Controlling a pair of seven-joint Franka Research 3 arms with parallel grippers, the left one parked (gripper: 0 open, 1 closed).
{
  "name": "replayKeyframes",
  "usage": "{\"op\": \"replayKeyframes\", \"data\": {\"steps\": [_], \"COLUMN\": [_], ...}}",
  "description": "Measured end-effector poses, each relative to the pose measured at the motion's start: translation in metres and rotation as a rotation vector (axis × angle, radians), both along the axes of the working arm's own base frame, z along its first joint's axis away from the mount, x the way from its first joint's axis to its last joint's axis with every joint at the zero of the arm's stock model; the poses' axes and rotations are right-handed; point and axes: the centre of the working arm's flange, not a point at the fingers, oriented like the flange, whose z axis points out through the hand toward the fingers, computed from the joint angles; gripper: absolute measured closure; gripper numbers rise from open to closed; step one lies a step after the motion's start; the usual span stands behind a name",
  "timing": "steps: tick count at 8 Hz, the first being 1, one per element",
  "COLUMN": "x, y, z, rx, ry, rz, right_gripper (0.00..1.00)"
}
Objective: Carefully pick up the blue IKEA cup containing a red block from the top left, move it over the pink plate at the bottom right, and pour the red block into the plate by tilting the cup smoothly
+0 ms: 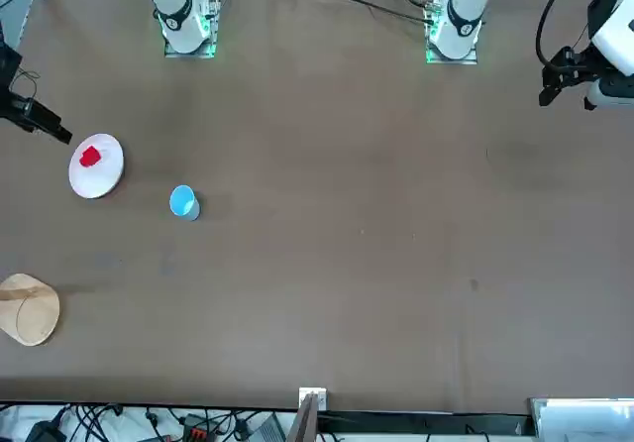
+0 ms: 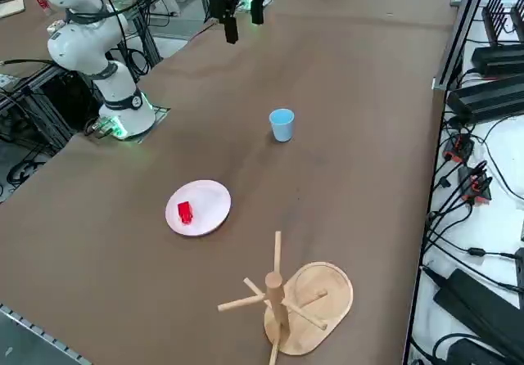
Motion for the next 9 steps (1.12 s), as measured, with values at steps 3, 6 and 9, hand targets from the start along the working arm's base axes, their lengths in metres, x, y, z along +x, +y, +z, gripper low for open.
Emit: {"op": "replayKeyframes", "data": {"steps": [3,6,9], "x": [-0.002,-0.003,-0.002], "y": [0.001,0.005,0.013], "z": [0.005,0.007,0.007], "rx": [0.000,-0.012,-0.033], "ry": [-0.011,-0.012,-0.011], "rz": [0.002,0.014,0.037], "right_gripper": [0.00,0.00,0.00]}}
